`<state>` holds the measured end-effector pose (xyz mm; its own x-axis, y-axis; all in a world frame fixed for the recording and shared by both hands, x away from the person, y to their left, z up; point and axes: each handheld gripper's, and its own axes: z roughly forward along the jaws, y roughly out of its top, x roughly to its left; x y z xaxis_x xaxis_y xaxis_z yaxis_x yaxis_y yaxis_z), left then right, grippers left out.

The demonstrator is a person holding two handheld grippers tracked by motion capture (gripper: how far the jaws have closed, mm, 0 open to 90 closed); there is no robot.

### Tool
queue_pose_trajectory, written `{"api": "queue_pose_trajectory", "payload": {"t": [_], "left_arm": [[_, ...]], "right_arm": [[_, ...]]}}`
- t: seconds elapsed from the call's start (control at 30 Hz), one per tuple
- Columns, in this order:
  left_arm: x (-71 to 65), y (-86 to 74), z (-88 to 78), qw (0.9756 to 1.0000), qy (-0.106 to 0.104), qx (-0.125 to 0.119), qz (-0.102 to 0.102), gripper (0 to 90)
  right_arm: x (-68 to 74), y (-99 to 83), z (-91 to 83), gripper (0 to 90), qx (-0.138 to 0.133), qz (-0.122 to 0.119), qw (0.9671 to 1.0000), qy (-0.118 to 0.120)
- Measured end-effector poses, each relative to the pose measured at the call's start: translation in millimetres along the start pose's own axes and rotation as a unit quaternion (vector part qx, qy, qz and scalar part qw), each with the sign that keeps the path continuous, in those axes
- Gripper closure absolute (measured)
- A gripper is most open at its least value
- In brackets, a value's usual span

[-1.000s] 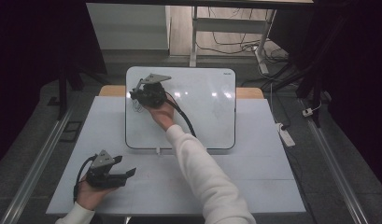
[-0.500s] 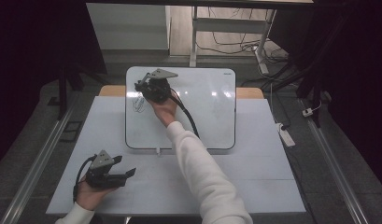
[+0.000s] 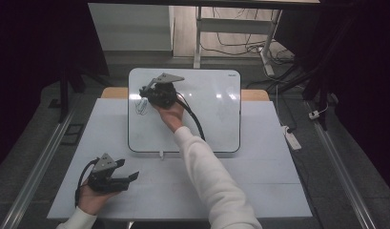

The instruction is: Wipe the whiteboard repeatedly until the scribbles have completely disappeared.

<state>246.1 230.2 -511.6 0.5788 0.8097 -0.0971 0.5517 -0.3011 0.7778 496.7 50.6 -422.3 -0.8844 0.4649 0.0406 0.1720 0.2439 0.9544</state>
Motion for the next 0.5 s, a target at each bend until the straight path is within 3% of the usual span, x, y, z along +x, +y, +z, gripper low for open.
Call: {"api": "queue_pose_trajectory", "payload": {"t": [0.03, 0.1, 0.17, 0.23, 0.3, 0.37, 0.4, 0.47, 0.5], "left_arm": [[0.0, -0.1, -0.2, 1.0000, 0.000, 0.000, 0.000, 25.8], [-0.3, -0.3, -0.9, 1.0000, 0.001, -0.001, 0.002, 25.8], [-0.6, -0.2, -1.1, 1.0000, 0.002, -0.001, 0.003, 25.8], [-0.6, 0.0, -0.8, 1.0000, 0.001, -0.001, 0.002, 25.8], [0.0, 0.1, -0.1, 1.0000, 0.000, 0.000, 0.001, 25.7], [0.6, 0.1, 0.1, 1.0000, 0.000, 0.000, 0.000, 25.7], [0.1, 0.0, -0.1, 1.0000, 0.001, 0.000, 0.001, 25.7], [-0.6, -0.2, -0.8, 1.0000, 0.002, -0.001, 0.003, 25.8], [-0.7, -0.1, -1.0, 1.0000, 0.002, -0.001, 0.003, 25.7]], "right_arm": [[4.2, -2.7, 1.2, 78.0, 0.013, -0.013, 0.9998, 0.009], [0.8, -0.3, -1.9, 78.0, 0.008, -0.019, 0.9998, -0.001], [-10.7, 5.7, -8.9, 78.0, -0.015, 0.002, 0.9995, -0.027], [-15.9, 8.3, -11.9, 78.0, -0.025, 0.015, 0.9990, -0.034], [-9.8, 4.5, -9.3, 78.0, -0.011, 0.007, 0.9997, -0.018], [1.3, -3.2, -3.2, 77.9, 0.017, -0.017, 0.9996, 0.010], [2.2, -3.7, -3.1, 78.0, 0.018, -0.023, 0.9995, 0.008], [-4.5, 0.2, -5.9, 78.0, 0.002, -0.011, 0.9999, -0.003], [-10.3, 3.5, -9.2, 78.0, -0.014, 0.003, 0.9997, -0.021]]}}
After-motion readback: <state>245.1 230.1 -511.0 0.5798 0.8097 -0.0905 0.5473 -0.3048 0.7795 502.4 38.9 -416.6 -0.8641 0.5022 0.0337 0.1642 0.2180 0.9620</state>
